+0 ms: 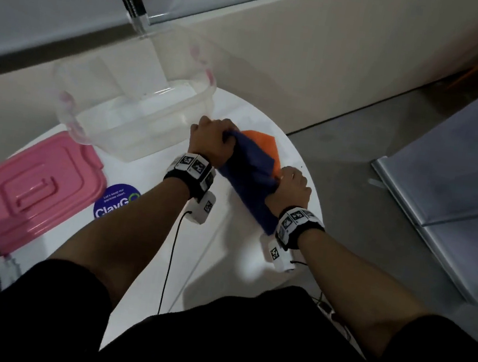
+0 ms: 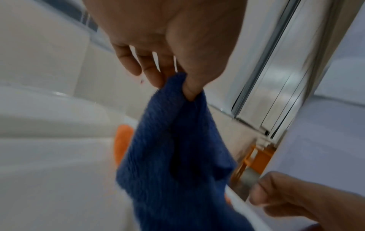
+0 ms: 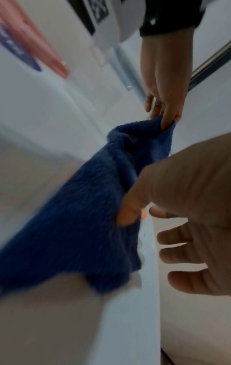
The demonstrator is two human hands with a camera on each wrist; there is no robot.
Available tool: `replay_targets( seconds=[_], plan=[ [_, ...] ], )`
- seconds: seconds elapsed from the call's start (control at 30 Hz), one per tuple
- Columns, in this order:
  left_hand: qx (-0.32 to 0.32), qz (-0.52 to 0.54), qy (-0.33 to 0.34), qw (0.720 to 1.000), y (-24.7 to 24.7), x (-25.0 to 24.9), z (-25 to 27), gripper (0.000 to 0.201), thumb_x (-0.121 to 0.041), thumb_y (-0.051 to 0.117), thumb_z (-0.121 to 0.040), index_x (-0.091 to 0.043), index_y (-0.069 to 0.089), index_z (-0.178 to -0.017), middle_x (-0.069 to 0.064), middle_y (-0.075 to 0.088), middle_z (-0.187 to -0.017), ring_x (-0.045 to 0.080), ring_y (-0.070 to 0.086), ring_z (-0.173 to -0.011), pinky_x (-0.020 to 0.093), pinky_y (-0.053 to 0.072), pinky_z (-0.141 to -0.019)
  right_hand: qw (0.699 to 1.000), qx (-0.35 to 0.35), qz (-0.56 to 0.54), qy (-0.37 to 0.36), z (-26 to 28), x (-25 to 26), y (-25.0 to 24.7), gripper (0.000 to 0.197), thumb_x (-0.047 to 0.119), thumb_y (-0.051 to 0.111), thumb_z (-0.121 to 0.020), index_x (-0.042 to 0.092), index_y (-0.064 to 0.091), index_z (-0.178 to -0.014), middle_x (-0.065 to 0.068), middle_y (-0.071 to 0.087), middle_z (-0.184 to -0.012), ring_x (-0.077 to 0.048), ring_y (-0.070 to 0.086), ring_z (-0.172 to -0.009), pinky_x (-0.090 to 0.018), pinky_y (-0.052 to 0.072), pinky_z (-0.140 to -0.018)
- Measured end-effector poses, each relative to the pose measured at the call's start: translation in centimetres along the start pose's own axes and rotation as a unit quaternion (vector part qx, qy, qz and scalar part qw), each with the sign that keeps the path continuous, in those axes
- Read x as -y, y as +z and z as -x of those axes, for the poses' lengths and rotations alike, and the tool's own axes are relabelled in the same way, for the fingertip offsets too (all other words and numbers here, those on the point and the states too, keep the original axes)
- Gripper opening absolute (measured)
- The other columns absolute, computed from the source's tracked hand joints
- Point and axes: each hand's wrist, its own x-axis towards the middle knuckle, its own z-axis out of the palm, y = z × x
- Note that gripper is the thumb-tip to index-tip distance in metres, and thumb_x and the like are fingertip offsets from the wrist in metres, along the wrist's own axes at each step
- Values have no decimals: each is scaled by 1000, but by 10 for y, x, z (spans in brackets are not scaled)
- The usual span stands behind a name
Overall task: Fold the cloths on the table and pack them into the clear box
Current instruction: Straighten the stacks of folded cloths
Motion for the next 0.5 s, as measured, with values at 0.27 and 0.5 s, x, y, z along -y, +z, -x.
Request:
replay_targets(
  seconds=[0.27, 0.5],
  plan=[
    [-9, 246, 27, 969, -99, 2, 37, 12, -25, 64, -87, -23, 72, -95, -3, 62, -60, 5, 55, -58, 17, 42, -60, 914, -6, -382, -134, -4, 110, -76, 15, 25, 66, -84, 34, 65, -96, 16, 69, -90, -7, 64, -86, -30, 53, -82],
    [82, 328, -36, 940, -179, 48, 99, 29, -47, 71, -84, -23, 68, -100, -1, 74, -77, 14, 69, -72, 28, 55, -72, 887, -62, -391, -237, 37, 181, -96, 20, 7, 53, -83, 25, 61, -85, 13, 60, -71, 1, 54, -66, -15, 43, -67]
  ],
)
